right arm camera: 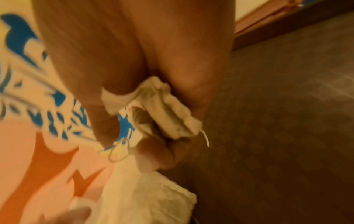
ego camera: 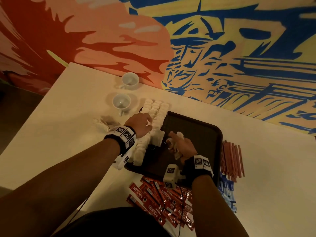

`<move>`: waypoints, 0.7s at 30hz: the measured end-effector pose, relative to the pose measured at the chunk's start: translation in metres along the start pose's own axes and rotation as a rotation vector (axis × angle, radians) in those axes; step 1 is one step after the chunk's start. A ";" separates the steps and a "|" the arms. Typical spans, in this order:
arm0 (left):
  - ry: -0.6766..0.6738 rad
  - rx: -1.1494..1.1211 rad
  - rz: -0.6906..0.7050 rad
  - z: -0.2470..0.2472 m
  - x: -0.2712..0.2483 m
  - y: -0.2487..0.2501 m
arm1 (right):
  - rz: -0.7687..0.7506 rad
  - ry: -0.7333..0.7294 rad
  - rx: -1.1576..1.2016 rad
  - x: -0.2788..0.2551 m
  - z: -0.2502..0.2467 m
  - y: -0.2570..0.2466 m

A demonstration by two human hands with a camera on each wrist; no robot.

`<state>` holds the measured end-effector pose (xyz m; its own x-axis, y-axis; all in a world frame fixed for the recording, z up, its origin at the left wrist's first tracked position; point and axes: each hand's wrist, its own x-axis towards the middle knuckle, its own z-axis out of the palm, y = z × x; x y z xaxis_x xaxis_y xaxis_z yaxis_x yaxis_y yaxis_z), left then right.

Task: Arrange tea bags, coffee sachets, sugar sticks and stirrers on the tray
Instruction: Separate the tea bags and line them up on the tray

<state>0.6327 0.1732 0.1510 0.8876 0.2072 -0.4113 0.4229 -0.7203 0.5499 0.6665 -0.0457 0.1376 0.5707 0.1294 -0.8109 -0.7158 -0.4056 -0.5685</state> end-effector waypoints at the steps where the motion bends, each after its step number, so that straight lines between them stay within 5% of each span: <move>1: 0.022 -0.058 0.015 0.000 -0.006 0.001 | 0.020 -0.041 0.036 -0.005 -0.004 0.000; 8: -0.049 -0.332 0.185 -0.001 -0.064 0.015 | -0.022 -0.308 0.461 -0.046 -0.018 0.004; 12: -0.135 -0.435 0.181 -0.003 -0.096 0.030 | -0.081 -0.373 0.417 -0.071 -0.014 0.008; 21: -0.020 -0.372 0.163 0.007 -0.132 0.058 | -0.220 -0.473 0.583 -0.138 -0.018 0.010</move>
<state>0.5388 0.0991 0.2318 0.9463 0.0943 -0.3092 0.3173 -0.4534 0.8329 0.5876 -0.0836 0.2458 0.5855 0.5770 -0.5694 -0.7767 0.1983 -0.5978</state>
